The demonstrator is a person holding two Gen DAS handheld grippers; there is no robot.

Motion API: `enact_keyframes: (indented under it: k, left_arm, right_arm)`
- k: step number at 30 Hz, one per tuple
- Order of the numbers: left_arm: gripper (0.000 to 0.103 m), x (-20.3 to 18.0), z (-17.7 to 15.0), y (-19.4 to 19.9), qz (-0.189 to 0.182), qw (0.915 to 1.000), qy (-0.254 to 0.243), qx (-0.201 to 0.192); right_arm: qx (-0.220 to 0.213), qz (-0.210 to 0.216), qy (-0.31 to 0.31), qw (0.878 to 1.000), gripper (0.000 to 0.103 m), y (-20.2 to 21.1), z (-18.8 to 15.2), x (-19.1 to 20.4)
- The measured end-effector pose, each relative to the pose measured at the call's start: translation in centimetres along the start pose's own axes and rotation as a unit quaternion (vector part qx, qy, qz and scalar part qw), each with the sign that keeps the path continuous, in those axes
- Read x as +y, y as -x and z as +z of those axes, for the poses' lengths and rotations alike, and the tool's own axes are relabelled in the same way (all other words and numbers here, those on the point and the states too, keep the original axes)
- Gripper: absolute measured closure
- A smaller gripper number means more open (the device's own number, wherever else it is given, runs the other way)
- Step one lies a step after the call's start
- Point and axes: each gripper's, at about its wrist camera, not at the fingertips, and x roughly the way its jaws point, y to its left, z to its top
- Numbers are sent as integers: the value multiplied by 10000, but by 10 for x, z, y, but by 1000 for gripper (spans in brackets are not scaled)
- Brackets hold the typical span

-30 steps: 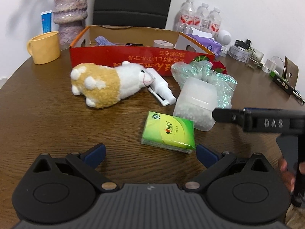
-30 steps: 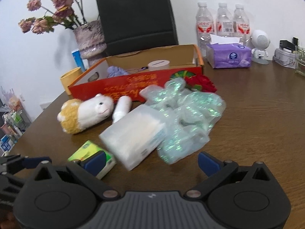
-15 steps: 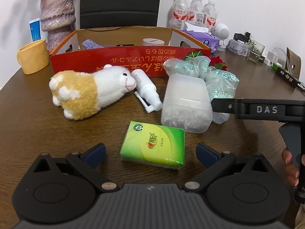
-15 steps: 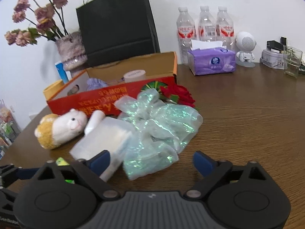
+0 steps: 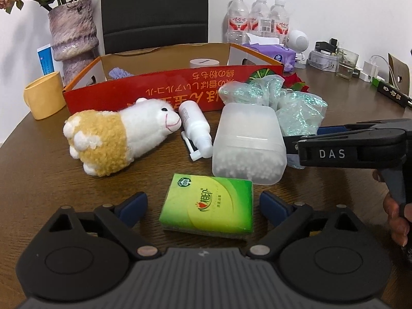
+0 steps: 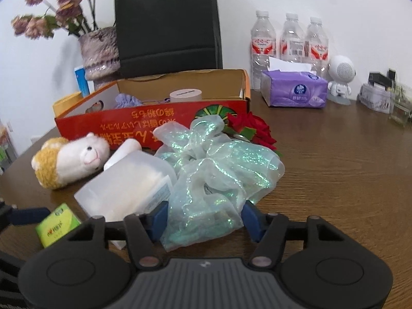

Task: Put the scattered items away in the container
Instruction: 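Grasp the green tissue pack with the left tool while the right tool grasps the iridescent plastic bag, then lift and carry the tissue pack and plastic bag with both tools to the box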

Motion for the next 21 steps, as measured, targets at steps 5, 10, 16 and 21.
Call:
enact_keyframes:
  k: [5, 10, 16, 21]
  left_arm:
    - [31, -2, -2, 4, -81, 9998, -67, -152]
    - [37, -1, -3, 7, -101, 9997, -83, -186]
    - [37, 0, -3, 7, -116, 9997, -73, -184]
    - [37, 0, -3, 6, -111, 9998, -70, -180]
  right_arm:
    - [2, -151, 67, 9999, 63, 1, -1, 1]
    - [-17, -170, 47, 9998, 88, 3, -1, -1]
    - [-10, -158, 141, 9998, 92, 3, -1, 1]
    - [-7, -126, 161, 9998, 93, 3, -1, 2]
